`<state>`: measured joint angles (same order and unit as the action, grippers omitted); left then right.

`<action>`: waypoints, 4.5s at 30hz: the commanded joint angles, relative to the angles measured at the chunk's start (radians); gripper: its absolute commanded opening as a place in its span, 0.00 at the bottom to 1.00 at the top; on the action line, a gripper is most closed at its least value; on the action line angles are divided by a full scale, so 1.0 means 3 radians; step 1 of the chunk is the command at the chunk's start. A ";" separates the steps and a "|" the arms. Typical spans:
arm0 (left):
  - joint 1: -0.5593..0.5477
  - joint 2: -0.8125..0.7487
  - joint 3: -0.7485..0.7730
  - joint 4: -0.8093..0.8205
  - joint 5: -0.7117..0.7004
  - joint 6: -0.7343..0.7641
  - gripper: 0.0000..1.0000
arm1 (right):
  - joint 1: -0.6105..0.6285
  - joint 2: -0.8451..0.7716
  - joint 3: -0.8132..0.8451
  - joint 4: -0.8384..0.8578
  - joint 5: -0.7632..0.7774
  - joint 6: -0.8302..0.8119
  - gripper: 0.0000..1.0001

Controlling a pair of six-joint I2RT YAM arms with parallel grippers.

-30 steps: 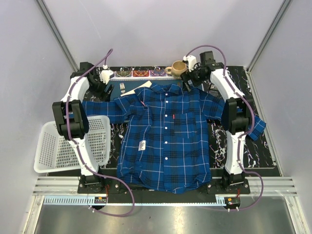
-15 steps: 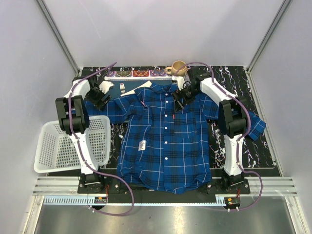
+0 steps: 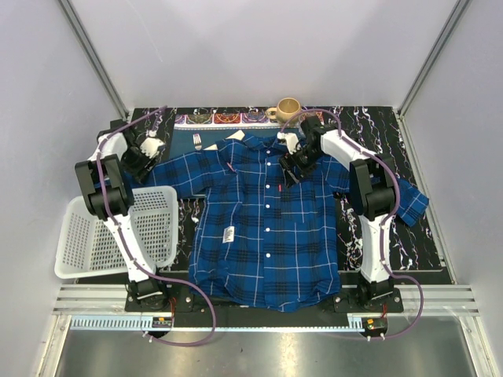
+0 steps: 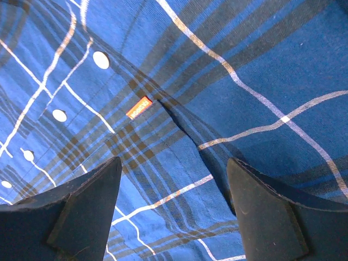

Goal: Pin the brooch onto the clothing

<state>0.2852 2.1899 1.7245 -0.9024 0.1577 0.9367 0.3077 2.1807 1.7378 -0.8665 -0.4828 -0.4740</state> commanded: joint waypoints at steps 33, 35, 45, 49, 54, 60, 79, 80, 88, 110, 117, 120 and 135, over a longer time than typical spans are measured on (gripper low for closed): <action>-0.0469 -0.1618 -0.0691 0.0190 0.1243 -0.0161 0.64 | -0.0043 -0.1460 -0.0627 -0.0880 0.0110 -0.0445 0.88; -0.0764 -0.1761 -0.0854 0.0196 0.1330 -0.0187 0.65 | -0.0212 -0.1608 -0.0857 -0.0936 0.0091 -0.0302 0.84; -0.1753 -0.1915 -0.1973 0.0640 0.1269 -0.0545 0.57 | -0.0274 -0.1834 -0.1835 -0.0686 0.0315 -0.0486 0.45; -0.1871 -0.1854 -0.2286 0.0686 0.1076 -0.0545 0.53 | -0.0192 -0.1788 -0.1973 -0.0568 0.0336 -0.0562 0.44; -0.1871 -0.1808 -0.2536 0.0753 0.0850 -0.0525 0.45 | -0.0177 -0.1639 -0.2346 -0.0415 0.0719 -0.0828 0.43; -0.1856 -0.1716 -0.2588 0.0819 0.0635 -0.0545 0.42 | -0.0182 -0.1593 -0.2546 -0.0384 0.1031 -0.0905 0.42; -0.1810 -0.1680 -0.2491 0.0835 0.0696 -0.0673 0.43 | -0.2048 -0.1048 -0.0701 -0.0783 0.1036 -0.1156 0.77; -0.1810 -0.1680 -0.2481 0.0845 0.0701 -0.0698 0.43 | -0.2053 -0.0975 -0.0670 -0.0621 0.1107 -0.1130 0.75; -0.1810 -0.1665 -0.2471 0.0835 0.0656 -0.0801 0.44 | -0.2089 -0.0346 -0.0515 -0.0149 0.1567 -0.1068 0.63; -0.1794 -0.1756 -0.2558 0.0814 0.0737 -0.0857 0.46 | -0.2289 -0.0361 -0.0490 -0.0312 0.1528 -0.1371 0.76; -0.1611 -0.2033 -0.2006 0.0824 0.1131 -0.1327 0.54 | -0.2059 -0.0693 -0.0291 -0.0507 0.1114 -0.1034 0.76; -0.1463 -0.1936 -0.1715 0.0942 0.1212 -0.1588 0.57 | -0.1891 -0.0688 -0.0214 -0.0543 0.1032 -0.0905 0.75; -0.1232 -0.2196 -0.0732 0.0820 0.0395 -0.2677 0.99 | -0.1144 -0.1495 0.0023 -0.0227 0.0028 0.0398 1.00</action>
<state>-0.0822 1.5837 1.4590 -0.5930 0.4095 0.2447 -0.1246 1.8839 1.7771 -1.0096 -0.4118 -0.4961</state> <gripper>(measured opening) 0.987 0.986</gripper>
